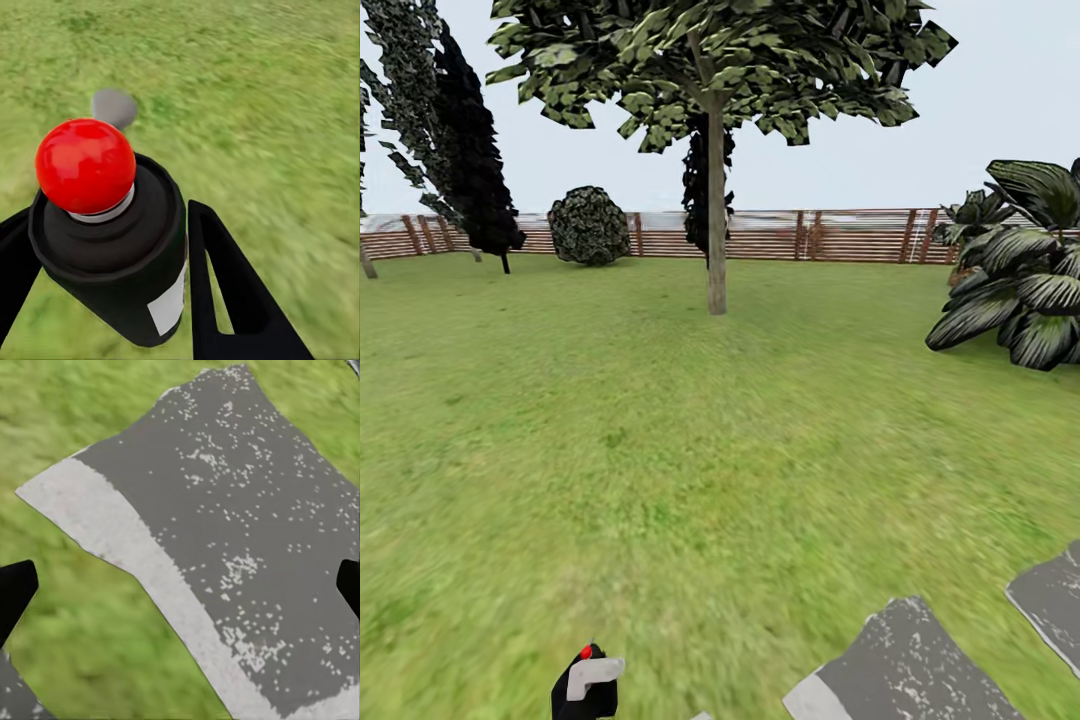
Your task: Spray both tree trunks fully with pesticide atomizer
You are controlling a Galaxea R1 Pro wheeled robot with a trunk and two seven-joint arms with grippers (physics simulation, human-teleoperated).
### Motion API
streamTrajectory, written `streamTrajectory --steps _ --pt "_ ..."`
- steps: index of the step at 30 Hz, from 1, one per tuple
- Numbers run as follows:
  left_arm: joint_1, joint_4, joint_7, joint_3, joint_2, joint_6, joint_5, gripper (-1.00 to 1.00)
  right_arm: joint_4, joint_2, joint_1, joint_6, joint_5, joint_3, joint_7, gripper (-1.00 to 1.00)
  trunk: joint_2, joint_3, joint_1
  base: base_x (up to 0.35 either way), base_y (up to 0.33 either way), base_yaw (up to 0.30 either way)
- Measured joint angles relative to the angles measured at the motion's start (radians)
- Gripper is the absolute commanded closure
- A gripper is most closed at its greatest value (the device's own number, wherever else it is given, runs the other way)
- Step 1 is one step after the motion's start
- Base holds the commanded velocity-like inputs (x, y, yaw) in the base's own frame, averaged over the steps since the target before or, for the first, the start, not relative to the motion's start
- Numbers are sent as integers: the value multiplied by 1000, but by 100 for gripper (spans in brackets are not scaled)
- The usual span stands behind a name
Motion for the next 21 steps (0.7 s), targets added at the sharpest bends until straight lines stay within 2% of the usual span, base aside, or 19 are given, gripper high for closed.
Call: streamTrajectory --steps 10,21 --pt "0 0 0 0 0 0 0 100 0 -1 0 -2 0 0 0 -100 0 0 0 350 38 -1" --pt "0 0 0 0 0 0 0 100 0 -2 0 -3 0 -1 -1 -100 0 0 0 350 156 0"
